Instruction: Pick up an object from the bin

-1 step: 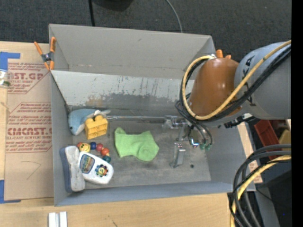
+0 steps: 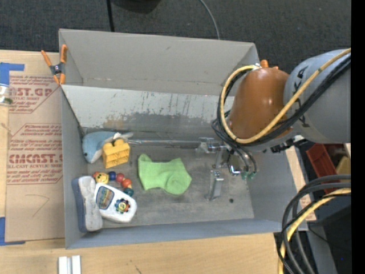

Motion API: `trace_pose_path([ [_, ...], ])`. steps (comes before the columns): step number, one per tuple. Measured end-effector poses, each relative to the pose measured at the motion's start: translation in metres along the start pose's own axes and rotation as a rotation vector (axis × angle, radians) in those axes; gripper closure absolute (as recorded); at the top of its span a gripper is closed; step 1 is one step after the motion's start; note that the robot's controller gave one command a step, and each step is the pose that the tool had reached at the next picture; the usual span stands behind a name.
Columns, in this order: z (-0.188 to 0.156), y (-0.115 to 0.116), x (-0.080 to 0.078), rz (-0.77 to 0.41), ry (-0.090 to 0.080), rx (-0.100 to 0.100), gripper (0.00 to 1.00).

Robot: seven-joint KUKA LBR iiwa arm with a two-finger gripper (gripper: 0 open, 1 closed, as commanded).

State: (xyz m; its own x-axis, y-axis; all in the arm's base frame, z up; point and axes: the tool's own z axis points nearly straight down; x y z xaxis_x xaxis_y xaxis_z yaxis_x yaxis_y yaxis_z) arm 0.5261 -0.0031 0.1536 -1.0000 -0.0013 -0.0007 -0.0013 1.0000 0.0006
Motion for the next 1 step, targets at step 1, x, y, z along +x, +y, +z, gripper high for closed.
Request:
trace_pose_path([
  [1, 0.0387, 0.0361, -0.0067, -0.083, -0.002, 0.001, 0.00],
])
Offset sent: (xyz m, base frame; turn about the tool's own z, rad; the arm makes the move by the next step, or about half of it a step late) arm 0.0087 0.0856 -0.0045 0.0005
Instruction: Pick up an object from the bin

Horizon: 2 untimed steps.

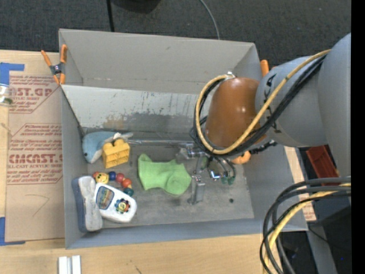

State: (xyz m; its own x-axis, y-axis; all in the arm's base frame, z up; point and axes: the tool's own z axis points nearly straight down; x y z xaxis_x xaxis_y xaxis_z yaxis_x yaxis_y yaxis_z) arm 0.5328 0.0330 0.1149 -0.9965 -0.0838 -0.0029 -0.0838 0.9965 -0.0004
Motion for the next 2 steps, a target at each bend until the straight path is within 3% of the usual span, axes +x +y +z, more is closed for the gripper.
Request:
trace_pose_path([
  [1, -0.001, 0.033, -0.001, 0.024, 0.011, -0.002, 0.00],
  [2, -0.026, 0.040, -0.004, 0.028, -0.002, -0.001, 0.00],
])
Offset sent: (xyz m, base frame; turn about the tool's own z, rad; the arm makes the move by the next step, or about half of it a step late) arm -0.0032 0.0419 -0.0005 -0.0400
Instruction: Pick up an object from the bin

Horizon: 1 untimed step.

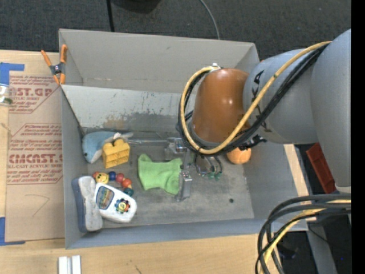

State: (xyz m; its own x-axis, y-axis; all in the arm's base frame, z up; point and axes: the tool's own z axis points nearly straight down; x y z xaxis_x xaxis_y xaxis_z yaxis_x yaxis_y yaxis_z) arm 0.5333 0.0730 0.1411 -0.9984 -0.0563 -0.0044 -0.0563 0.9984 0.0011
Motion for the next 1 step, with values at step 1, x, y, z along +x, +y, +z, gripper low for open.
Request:
trace_pose_path([
  [1, 0.0612, 0.0007, 0.0053, 0.078, 0.006, -0.002, 0.00],
])
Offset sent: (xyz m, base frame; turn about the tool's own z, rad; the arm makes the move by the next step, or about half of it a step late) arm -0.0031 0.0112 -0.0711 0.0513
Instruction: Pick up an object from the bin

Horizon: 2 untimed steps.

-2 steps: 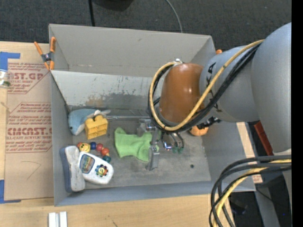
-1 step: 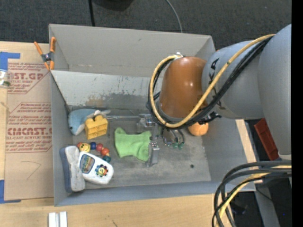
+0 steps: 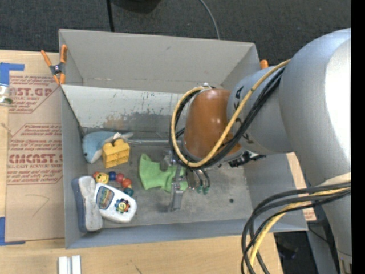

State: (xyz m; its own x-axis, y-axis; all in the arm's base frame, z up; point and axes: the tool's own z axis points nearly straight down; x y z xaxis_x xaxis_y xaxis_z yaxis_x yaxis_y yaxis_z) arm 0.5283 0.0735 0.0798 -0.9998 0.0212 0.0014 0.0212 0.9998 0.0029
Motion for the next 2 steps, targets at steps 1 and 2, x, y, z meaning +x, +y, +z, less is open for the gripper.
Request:
trace_pose_path([
  [1, 0.0189, 0.0073, -0.0020, -0.014, -0.007, 0.001, 1.00],
  [2, 0.0159, 0.0084, -0.0020, -0.018, -0.007, 0.001, 1.00],
])
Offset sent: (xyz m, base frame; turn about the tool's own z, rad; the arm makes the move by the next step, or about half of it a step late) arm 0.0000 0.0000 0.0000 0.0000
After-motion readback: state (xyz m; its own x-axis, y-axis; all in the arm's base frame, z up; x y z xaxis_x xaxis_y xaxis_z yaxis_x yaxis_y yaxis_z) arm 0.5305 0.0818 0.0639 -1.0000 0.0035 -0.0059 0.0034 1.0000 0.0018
